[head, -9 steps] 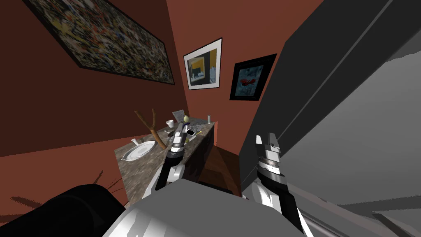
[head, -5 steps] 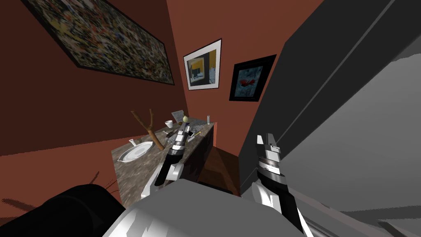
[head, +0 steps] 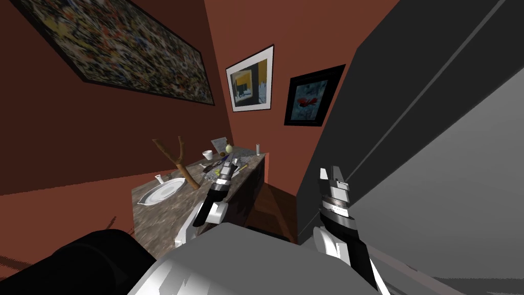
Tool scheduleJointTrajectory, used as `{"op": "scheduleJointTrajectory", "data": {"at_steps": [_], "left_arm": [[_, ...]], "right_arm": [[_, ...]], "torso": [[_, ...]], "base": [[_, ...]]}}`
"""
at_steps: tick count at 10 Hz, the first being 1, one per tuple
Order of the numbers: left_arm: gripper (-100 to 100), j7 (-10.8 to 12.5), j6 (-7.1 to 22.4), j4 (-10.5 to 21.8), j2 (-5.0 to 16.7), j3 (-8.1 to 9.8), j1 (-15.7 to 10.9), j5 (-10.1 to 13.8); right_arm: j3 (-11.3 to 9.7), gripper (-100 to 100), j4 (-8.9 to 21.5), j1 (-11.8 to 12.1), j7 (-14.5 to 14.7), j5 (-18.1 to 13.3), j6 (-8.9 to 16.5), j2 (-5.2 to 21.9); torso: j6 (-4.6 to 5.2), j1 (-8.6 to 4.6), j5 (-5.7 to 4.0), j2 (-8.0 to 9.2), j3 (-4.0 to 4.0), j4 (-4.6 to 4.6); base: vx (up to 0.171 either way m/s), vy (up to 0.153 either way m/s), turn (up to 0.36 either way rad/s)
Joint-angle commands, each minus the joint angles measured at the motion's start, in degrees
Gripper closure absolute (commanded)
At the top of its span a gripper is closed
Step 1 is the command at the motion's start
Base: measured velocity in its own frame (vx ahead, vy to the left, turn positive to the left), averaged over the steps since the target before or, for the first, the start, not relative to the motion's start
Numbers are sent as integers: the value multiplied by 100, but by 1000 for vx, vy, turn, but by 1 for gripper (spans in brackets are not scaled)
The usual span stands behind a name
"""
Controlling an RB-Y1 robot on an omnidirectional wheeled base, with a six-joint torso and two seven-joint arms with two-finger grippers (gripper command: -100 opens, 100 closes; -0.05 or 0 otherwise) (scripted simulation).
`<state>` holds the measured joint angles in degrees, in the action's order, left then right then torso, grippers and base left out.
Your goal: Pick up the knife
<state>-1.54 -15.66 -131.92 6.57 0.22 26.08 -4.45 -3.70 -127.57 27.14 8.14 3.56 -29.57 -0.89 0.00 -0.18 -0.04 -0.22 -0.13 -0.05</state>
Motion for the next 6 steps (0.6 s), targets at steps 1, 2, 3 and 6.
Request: {"op": "scheduleJointTrajectory", "data": {"at_steps": [1, 2, 3, 6], "left_arm": [[-100, 49, 259, 44, 31, 27, -76, 9], [-100, 133, 434, 50, 76, 51, -136, 20], [-100, 133, 586, 50, 76, 51, -136, 20], [-100, 223, 932, 55, 116, 76, -199, 31]], "right_arm": [[0, 0, 0, 0, 0, 0, 0, 0], [0, 0, 0, 0, 0, 0, 0, 0], [0, 0, 0, 0, 0, 0, 0, 0], [0, 0, 0, 0, 0, 0, 0, 0]], "torso": [[0, 0, 0, 0, 0, 0], [0, 5, 1, 1, 0, 0], [0, 1, 0, 1, 0, 0], [0, 1, 0, -1, -1, -1]], "base": [[51, -36, 8], [49, -46, 7], [52, -50, 7], [49, -41, 8]]}}
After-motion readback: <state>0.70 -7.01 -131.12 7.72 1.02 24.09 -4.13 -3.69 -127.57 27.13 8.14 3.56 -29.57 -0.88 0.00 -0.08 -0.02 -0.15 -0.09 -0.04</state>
